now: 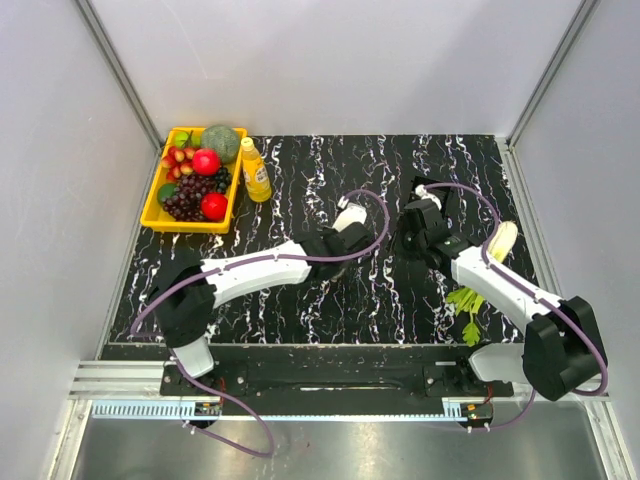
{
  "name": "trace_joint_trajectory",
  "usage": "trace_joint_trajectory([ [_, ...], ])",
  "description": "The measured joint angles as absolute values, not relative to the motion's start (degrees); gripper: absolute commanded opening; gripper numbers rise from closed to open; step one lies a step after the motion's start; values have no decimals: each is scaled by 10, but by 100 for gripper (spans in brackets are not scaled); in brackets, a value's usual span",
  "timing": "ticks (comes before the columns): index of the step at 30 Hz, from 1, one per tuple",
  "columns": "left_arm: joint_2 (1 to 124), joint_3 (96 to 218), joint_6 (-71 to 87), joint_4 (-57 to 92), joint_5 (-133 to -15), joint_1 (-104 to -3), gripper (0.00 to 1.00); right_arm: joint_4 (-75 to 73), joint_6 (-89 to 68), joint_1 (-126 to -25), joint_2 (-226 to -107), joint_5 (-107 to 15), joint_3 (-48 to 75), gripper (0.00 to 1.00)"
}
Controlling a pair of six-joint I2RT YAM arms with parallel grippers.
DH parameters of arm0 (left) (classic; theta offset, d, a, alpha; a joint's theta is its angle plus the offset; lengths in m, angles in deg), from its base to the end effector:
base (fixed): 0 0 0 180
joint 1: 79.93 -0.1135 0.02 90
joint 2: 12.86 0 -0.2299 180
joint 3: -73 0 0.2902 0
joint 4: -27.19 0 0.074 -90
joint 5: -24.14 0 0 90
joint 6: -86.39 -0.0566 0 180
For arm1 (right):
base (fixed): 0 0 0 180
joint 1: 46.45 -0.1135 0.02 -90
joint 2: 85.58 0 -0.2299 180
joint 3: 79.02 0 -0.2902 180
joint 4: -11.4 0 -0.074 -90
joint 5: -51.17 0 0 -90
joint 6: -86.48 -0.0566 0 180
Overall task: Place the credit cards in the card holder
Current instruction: Place the card holder at the center of the board.
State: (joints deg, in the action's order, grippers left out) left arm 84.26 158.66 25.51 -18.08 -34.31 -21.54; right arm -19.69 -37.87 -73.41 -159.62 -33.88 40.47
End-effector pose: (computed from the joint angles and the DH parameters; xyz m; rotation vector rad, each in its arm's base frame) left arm 0.2349 -0.3251 0.1818 0.4028 2.3293 -0.0061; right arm 0.2979 0.1460 0.1751 0.1968 2.3777 0.4198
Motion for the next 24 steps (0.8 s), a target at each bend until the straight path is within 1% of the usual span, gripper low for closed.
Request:
trace_joint_trajectory([
  [3,868,1594,260,-190,-333,-207,0,-192,-383,-733,-1603,-366,412,24],
  [5,868,1589,264,-199,-326,-206,0,-174,-394,-733,-1624,-395,414,19],
  [6,867,1588,264,-200,-323,-206,0,-163,-398,-733,-1637,-407,416,18],
  [12,858,1584,264,-203,-306,-208,0,-44,-447,-742,-1770,-515,439,16],
  [15,857,1581,264,-201,-305,-208,0,12,-473,-763,-1832,-551,438,16],
  [24,856,1565,264,-194,-315,-208,0,153,-543,-779,-1917,-625,421,18],
])
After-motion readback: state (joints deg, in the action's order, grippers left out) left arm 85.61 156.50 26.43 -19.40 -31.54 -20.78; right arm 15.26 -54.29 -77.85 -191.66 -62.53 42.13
